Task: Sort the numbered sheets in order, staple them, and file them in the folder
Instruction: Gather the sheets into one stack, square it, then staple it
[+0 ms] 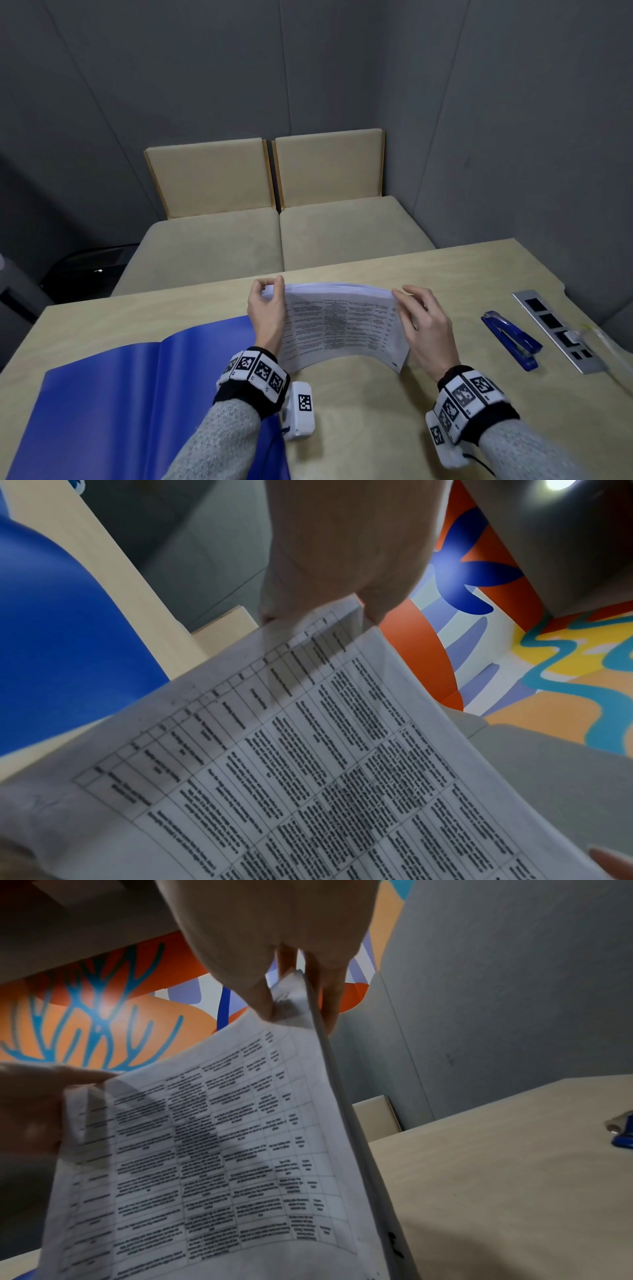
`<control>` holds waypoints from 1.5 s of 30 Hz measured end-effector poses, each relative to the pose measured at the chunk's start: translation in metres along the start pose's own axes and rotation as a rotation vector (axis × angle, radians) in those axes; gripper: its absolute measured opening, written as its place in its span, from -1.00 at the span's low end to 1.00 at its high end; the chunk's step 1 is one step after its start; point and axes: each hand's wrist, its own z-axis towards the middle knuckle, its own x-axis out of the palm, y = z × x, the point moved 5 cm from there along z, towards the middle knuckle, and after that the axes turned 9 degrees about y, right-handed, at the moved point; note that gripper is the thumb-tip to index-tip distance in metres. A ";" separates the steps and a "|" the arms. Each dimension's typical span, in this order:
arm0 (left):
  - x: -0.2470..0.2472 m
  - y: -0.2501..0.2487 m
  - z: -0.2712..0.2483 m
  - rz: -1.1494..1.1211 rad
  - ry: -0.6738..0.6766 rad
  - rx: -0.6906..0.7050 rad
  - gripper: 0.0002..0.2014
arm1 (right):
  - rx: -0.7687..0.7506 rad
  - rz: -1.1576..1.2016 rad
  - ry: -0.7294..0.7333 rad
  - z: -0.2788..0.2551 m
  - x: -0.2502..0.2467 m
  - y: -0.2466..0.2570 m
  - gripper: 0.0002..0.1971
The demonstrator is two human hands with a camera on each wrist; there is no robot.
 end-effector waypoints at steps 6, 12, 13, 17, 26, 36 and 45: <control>-0.001 0.000 -0.001 -0.001 0.001 0.018 -0.77 | 0.027 0.080 -0.018 0.003 -0.001 0.004 -0.83; 0.000 -0.002 -0.003 -0.008 0.013 0.021 -0.78 | 0.104 0.139 0.038 0.010 0.000 0.005 -0.91; 0.000 -0.002 -0.003 -0.009 0.017 0.025 -0.78 | 0.114 0.142 0.040 0.010 0.000 0.005 -0.90; -0.001 -0.002 -0.003 -0.006 0.025 0.032 -0.77 | 0.111 0.154 0.007 0.008 -0.002 0.002 -0.95; 0.000 -0.004 -0.001 -0.007 0.019 0.013 -0.83 | 0.131 0.163 0.053 0.004 -0.002 -0.003 -0.87; 0.001 -0.003 0.001 -0.027 0.021 0.028 -0.82 | 0.199 0.228 0.014 0.007 -0.004 -0.005 -0.94; 0.002 -0.010 -0.001 0.105 0.083 0.134 -0.81 | 0.263 0.203 0.170 0.008 -0.003 -0.002 -0.84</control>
